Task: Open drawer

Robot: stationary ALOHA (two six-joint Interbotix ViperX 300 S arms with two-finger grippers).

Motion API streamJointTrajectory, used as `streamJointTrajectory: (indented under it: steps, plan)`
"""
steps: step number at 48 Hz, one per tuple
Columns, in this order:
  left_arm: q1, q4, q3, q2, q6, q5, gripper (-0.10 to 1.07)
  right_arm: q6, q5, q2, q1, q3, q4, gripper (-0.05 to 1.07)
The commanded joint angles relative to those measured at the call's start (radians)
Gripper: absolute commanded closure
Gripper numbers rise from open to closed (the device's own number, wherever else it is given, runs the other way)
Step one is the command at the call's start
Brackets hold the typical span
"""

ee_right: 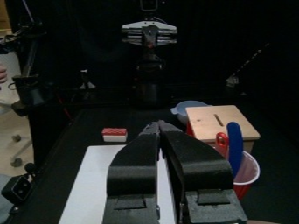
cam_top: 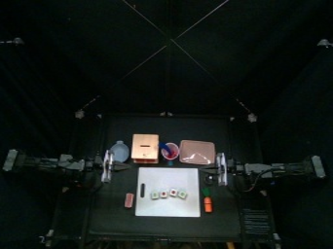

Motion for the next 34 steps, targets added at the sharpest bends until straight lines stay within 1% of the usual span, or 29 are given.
streamJointTrajectory:
  steps: [1, 6, 10, 14, 20, 27, 29, 34]
  plan:
    - [0.006, -0.021, -0.026, 0.014, -0.003, -0.046, 1.06, -0.005, -0.015, 0.014, -0.011, -0.031, -0.003, 1.06]
    - [0.002, -0.086, -0.018, 0.015, -0.006, -0.103, 1.02, 0.008, -0.051, 0.048, -0.035, -0.075, -0.002, 1.01]
    - [-0.003, -0.160, -0.011, 0.015, -0.008, -0.124, 0.96, 0.012, -0.098, 0.100, -0.060, -0.126, 0.011, 0.98]
    - [-0.005, -0.235, -0.003, 0.015, -0.008, -0.126, 0.89, 0.021, -0.123, 0.173, -0.092, -0.192, 0.043, 0.97]
    - [-0.011, -0.359, 0.011, 0.031, -0.009, -0.127, 0.76, 0.040, -0.117, 0.322, -0.149, -0.313, 0.137, 0.98]
    - [-0.015, -0.522, 0.015, 0.077, -0.009, -0.126, 0.60, 0.040, -0.054, 0.491, -0.189, -0.460, 0.193, 0.98]
    - [-0.017, -0.571, 0.014, 0.094, -0.009, -0.127, 0.56, 0.040, -0.006, 0.548, -0.199, -0.520, 0.202, 0.98]
    - [-0.029, -0.701, 0.006, 0.127, -0.009, -0.126, 0.40, 0.040, 0.115, 0.653, -0.218, -0.643, 0.202, 0.98]
